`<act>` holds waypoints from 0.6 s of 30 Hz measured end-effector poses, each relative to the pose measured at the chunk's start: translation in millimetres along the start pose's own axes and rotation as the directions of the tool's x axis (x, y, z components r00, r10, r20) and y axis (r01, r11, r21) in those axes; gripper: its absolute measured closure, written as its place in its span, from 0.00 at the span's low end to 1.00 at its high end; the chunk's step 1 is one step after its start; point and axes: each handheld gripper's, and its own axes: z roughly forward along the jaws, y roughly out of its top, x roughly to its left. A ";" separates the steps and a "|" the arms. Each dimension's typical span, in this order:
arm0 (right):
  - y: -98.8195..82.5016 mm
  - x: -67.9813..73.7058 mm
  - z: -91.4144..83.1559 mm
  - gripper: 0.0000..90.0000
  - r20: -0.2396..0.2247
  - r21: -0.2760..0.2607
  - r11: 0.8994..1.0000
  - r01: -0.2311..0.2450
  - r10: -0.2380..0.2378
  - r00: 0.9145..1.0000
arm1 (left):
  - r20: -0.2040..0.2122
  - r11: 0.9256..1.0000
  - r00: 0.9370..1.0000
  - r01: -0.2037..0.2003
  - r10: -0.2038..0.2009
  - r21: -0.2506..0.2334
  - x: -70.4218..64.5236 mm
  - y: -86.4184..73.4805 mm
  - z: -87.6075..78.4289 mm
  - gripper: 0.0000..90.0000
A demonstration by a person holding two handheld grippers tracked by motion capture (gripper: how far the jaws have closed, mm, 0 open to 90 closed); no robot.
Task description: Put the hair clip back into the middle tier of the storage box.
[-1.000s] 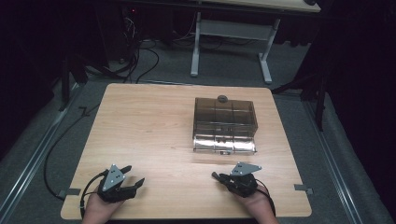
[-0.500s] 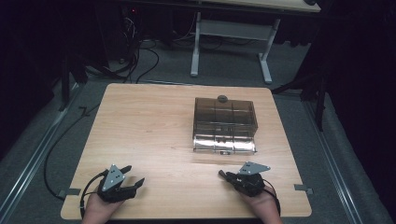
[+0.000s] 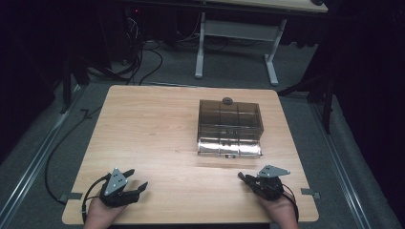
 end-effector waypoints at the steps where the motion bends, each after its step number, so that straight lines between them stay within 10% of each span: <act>1: -0.2 0.1 -0.1 0.91 0.003 -0.004 1.000 -0.001 0.001 1.000 | 0.000 1.000 1.000 0.000 0.000 0.000 -0.1 0.0 0.0 0.34; 18: 2.7 -4.4 -7.6 0.80 0.039 0.057 0.997 -0.043 0.041 0.998 | 0.015 1.000 1.000 -0.005 0.005 0.004 0.2 -0.1 -0.5 0.34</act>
